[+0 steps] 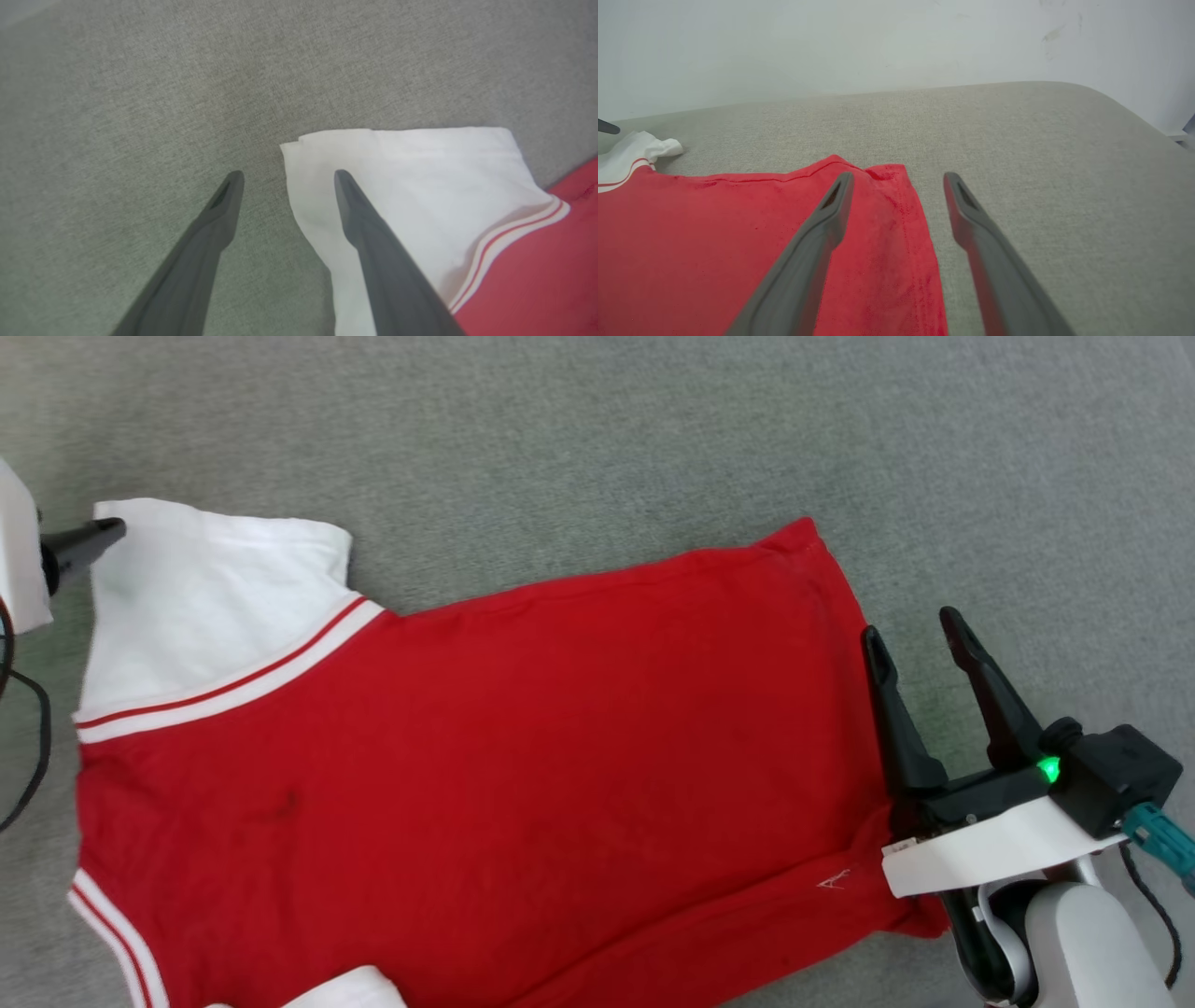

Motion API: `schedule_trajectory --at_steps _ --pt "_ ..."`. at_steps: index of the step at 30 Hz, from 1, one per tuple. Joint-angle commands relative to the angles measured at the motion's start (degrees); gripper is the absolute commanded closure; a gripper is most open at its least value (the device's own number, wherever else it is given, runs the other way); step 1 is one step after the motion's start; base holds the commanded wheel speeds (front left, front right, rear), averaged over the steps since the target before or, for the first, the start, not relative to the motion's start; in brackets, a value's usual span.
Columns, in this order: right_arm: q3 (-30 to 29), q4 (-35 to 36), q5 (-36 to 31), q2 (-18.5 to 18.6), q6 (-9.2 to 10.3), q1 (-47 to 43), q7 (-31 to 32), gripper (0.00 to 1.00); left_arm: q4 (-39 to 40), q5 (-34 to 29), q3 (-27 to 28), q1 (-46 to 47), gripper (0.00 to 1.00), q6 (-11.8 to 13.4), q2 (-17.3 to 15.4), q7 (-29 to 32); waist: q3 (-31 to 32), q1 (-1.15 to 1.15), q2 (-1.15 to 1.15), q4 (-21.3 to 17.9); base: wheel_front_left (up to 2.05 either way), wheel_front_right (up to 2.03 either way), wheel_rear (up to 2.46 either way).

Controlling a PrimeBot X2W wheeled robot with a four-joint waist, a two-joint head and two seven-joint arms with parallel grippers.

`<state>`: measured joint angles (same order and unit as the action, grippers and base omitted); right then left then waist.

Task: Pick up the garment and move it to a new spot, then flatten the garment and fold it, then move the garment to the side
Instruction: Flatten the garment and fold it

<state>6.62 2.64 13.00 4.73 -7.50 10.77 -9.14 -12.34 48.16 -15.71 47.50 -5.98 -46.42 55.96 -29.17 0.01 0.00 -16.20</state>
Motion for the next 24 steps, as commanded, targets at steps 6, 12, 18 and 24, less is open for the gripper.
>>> schedule_trajectory --at_steps 6,12,18,24 --pt "1.27 -1.15 0.75 -0.62 0.02 1.29 -1.38 0.0 -5.48 -0.41 -1.01 3.0 0.0 1.39 -0.31 3.32 -2.27 -0.01 0.0 -2.75 0.0 0.0 0.0" --pt "0.63 -1.68 0.63 -0.57 0.02 1.11 -1.5 0.0 -9.05 2.43 -2.98 0.68 1.0 1.11 1.46 8.34 -2.53 -0.01 0.0 -3.56 0.0 0.0 0.0" --pt "-0.03 -1.43 -0.17 0.99 0.02 1.68 0.09 0.0 -9.23 2.87 -3.04 -0.51 1.0 0.42 2.74 5.15 -1.0 -0.01 0.0 -2.02 0.0 0.0 0.0" --pt "-0.56 -0.73 -0.19 3.57 0.02 1.9 4.11 0.0 -8.99 3.13 -2.42 0.28 1.0 -0.12 4.69 0.41 1.97 -0.01 0.0 0.71 0.0 0.0 0.0"
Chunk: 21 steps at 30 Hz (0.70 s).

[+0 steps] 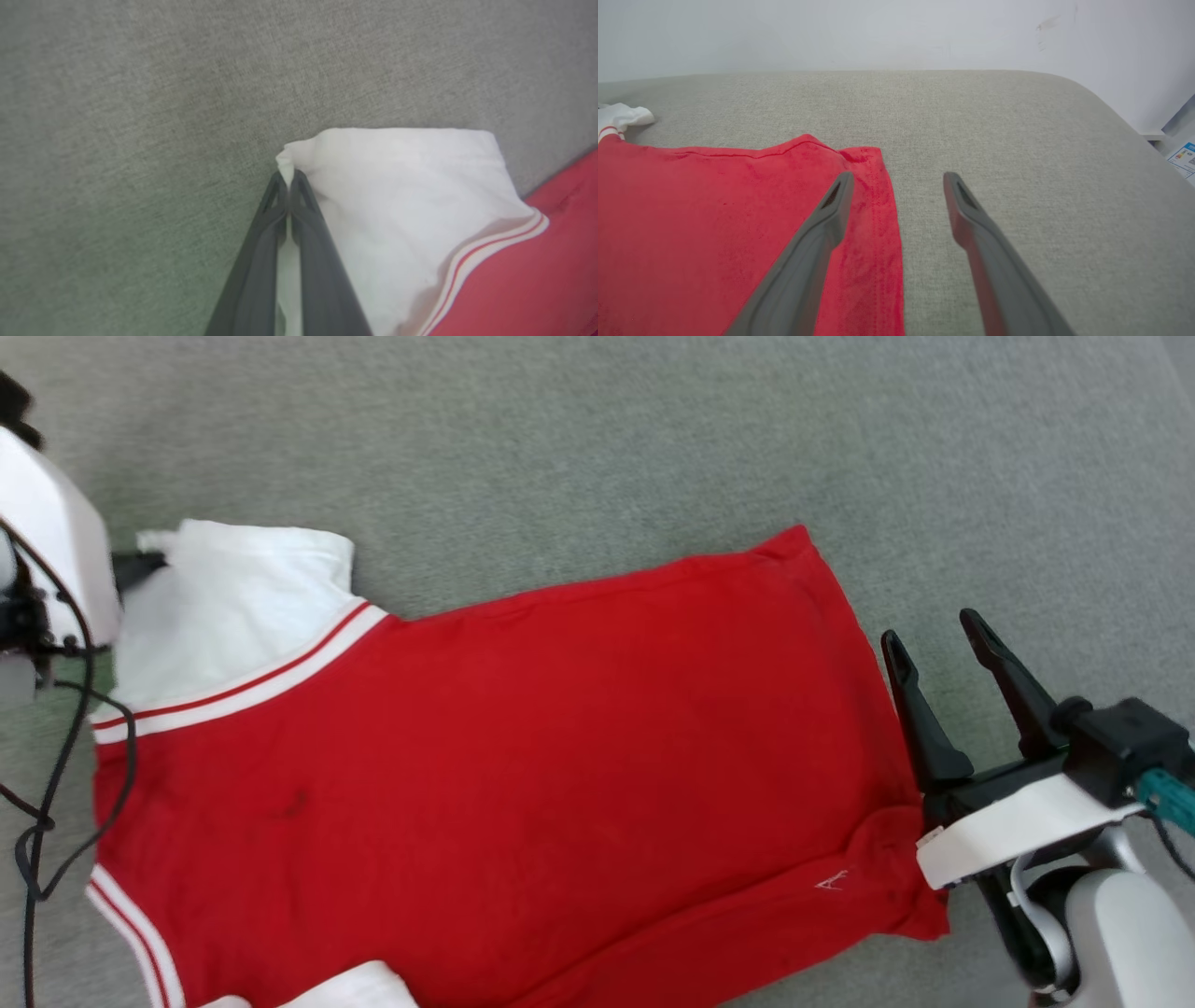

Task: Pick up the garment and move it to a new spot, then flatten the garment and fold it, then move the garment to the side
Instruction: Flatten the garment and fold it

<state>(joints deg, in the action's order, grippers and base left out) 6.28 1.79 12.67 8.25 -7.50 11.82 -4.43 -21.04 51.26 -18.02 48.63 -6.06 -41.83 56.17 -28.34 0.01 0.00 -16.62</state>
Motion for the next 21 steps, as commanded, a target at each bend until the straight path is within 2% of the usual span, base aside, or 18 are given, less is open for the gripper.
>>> schedule_trajectory --at_steps 1,5,13,14,17,21 --pt "0.21 0.3 0.15 1.09 0.02 1.16 0.86 0.0 0.09 -0.16 -0.37 -0.59 1.0 -0.27 0.26 -0.39 1.8 -0.01 0.0 1.74 0.0 0.0 0.0" --pt "1.38 1.16 2.06 5.66 0.02 2.39 9.43 0.0 3.02 -0.67 -1.73 0.25 1.0 -0.95 1.8 -3.37 3.82 -0.01 0.0 4.55 0.0 0.0 0.0" --pt "1.19 2.07 6.96 15.04 0.02 8.24 33.11 0.0 13.57 -1.47 -5.7 -0.64 1.0 -1.24 3.04 -5.46 5.27 -0.01 0.0 11.05 0.0 0.0 0.0" --pt "1.22 0.78 9.24 17.09 0.02 11.22 41.21 0.0 17.92 -1.2 -6.54 -1.5 1.0 -1.31 2.7 -6.04 4.99 -0.01 0.0 13.17 0.0 0.0 0.0" --pt "2.57 -0.27 9.61 19.84 0.03 14.25 48.06 0.0 21.75 -0.98 -6.95 -2.27 1.0 -1.35 2.42 -6.66 4.34 -0.01 0.0 15.22 0.0 0.0 0.0" --pt "4.76 -1.99 9.87 22.62 0.03 17.14 54.18 0.0 26.12 -0.88 -7.62 -3.36 1.0 -1.38 2.26 -7.58 3.24 -0.01 0.0 17.68 0.0 0.0 0.0"
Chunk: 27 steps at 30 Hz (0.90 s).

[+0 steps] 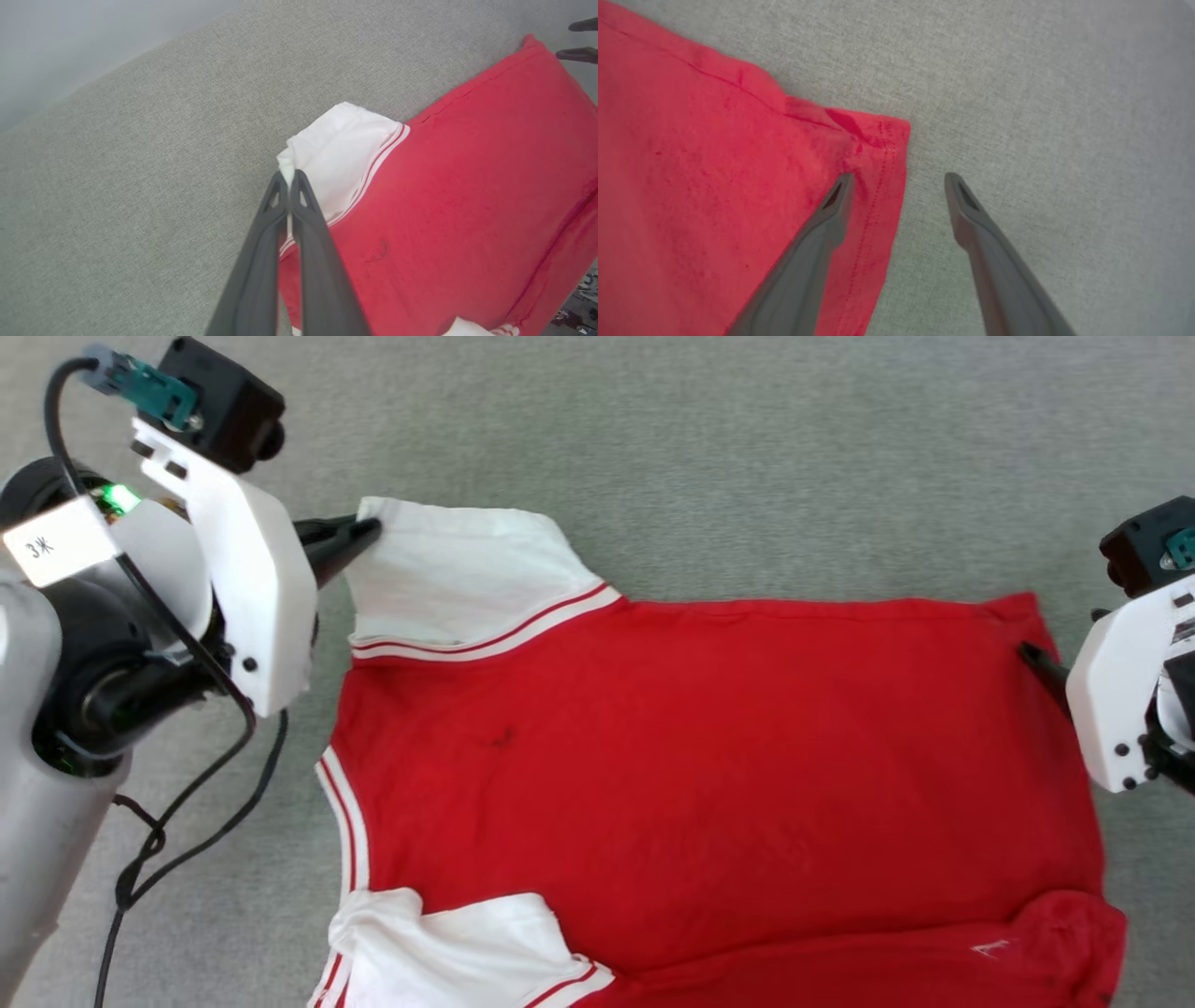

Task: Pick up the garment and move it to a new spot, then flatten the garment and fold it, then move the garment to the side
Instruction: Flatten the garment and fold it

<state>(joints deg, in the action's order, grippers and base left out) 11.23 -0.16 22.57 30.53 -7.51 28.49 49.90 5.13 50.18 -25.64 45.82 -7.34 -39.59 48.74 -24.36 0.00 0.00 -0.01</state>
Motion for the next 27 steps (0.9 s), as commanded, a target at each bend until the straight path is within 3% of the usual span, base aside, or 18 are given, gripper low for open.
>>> schedule_trajectory --at_steps 1,17,18,19,20,27 --pt "0.33 -0.62 -0.2 1.19 0.04 1.03 1.15 0.0 0.9 0.41 -0.18 -0.89 1.0 -0.1 0.11 -0.41 -0.98 0.0 0.0 1.63 0.0 0.0 0.0" --pt "9.81 -7.6 2.23 6.79 -0.06 1.17 9.98 0.0 6.64 0.42 -1.99 -3.22 1.0 -0.13 -0.03 -3.84 -4.05 0.0 0.0 7.15 0.0 0.0 0.0" --pt "10.15 -8.09 2.67 6.88 -0.06 0.68 10.47 0.46 6.48 0.44 -2.07 -3.2 1.0 -0.13 0.06 -4.18 -4.11 0.0 0.0 7.35 0.0 0.0 0.0" --pt "10.37 -8.57 3.12 6.96 -0.06 0.28 10.7 0.81 6.25 0.38 -2.21 -3.2 1.0 -0.13 0.11 -4.52 -4.13 0.0 0.0 7.51 0.0 0.0 0.0" --pt "10.39 -8.98 3.34 7.09 -0.06 -0.01 10.74 1.0 6.06 0.27 -2.4 -3.21 1.0 -0.14 0.16 -4.79 -4.1 0.0 0.0 7.65 0.0 0.0 0.0" --pt "6.57 -9.8 3.67 6.68 0.07 0.88 7.02 1.0 3.87 0.49 -2.67 -4.51 1.0 -0.15 -0.45 -7.23 -2.32 0.0 0.0 7.67 0.0 0.0 0.0"
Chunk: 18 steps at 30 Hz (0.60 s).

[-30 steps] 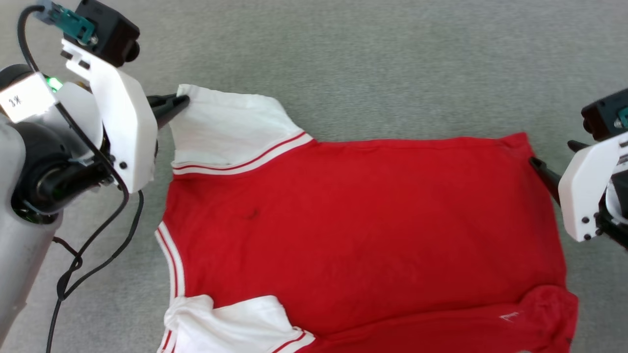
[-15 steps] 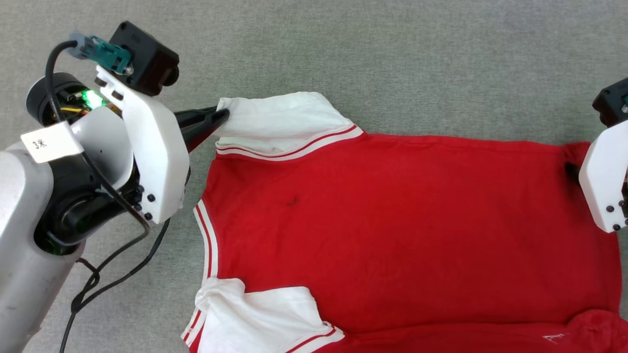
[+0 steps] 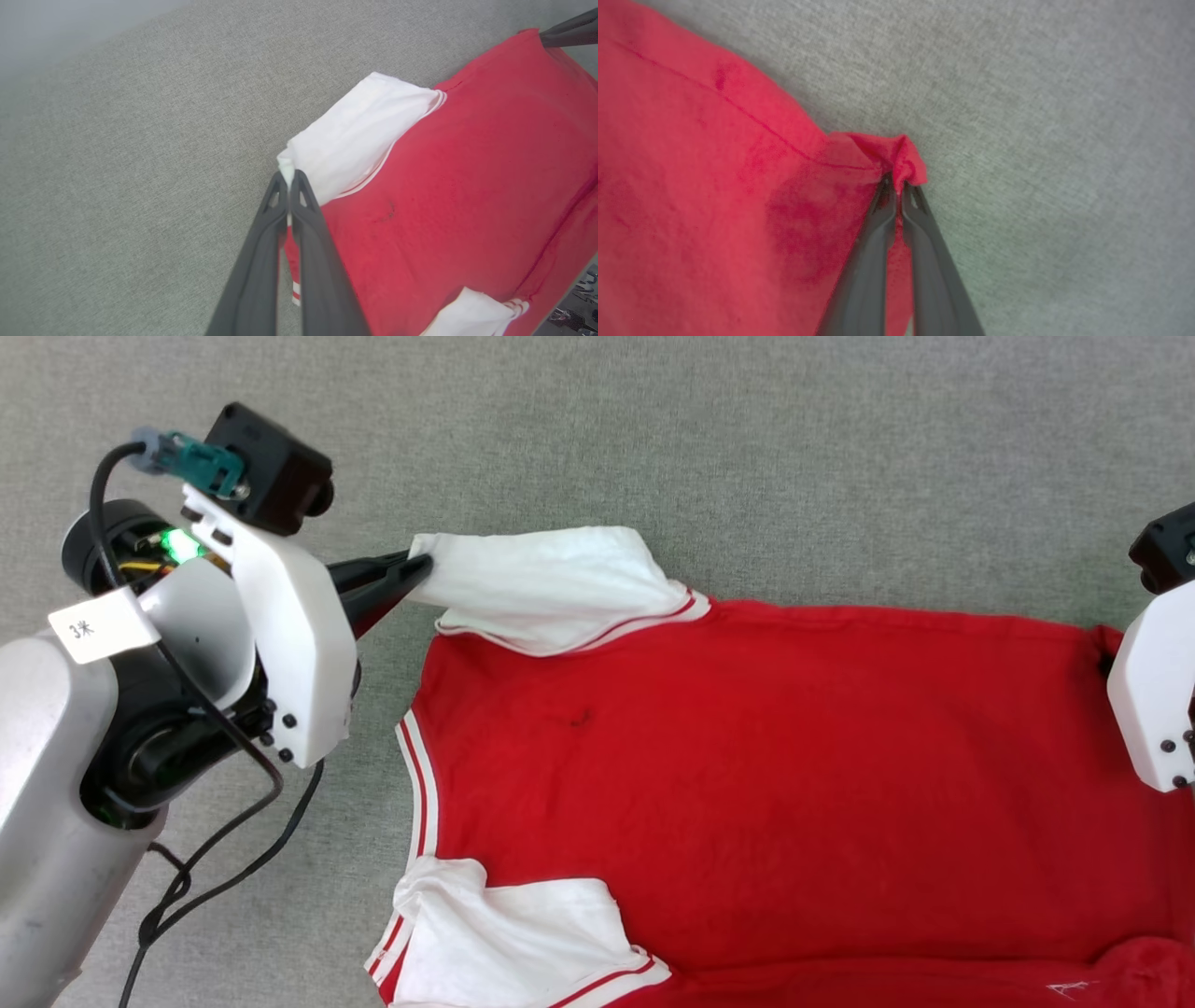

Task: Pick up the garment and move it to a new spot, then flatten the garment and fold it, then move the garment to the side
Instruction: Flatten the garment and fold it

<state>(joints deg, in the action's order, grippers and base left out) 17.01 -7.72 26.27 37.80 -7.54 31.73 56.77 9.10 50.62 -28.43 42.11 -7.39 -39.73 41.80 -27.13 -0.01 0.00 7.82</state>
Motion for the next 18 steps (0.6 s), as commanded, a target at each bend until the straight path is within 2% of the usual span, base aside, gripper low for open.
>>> schedule_trajectory --at_steps 1,9,18 --pt "0.11 -2.16 -0.07 -0.86 0.1 -2.19 -0.52 1.0 -0.46 0.01 0.1 -1.07 1.0 -0.1 -0.47 -0.68 0.93 0.01 0.0 -0.29 0.0 0.0 0.0" --pt "-5.7 -1.26 0.95 -3.44 0.08 -4.35 -5.64 1.0 -1.87 0.8 -0.18 -5.38 1.0 -0.03 -1.27 -3.44 7.03 0.01 0.0 -1.2 0.0 0.0 0.0" --pt "-11.89 2.39 2.93 -6.19 0.07 -12.42 -12.37 1.0 0.81 1.47 -1.03 -13.58 1.0 2.35 -2.35 -5.03 14.43 0.01 0.0 -1.09 0.0 0.0 0.0"
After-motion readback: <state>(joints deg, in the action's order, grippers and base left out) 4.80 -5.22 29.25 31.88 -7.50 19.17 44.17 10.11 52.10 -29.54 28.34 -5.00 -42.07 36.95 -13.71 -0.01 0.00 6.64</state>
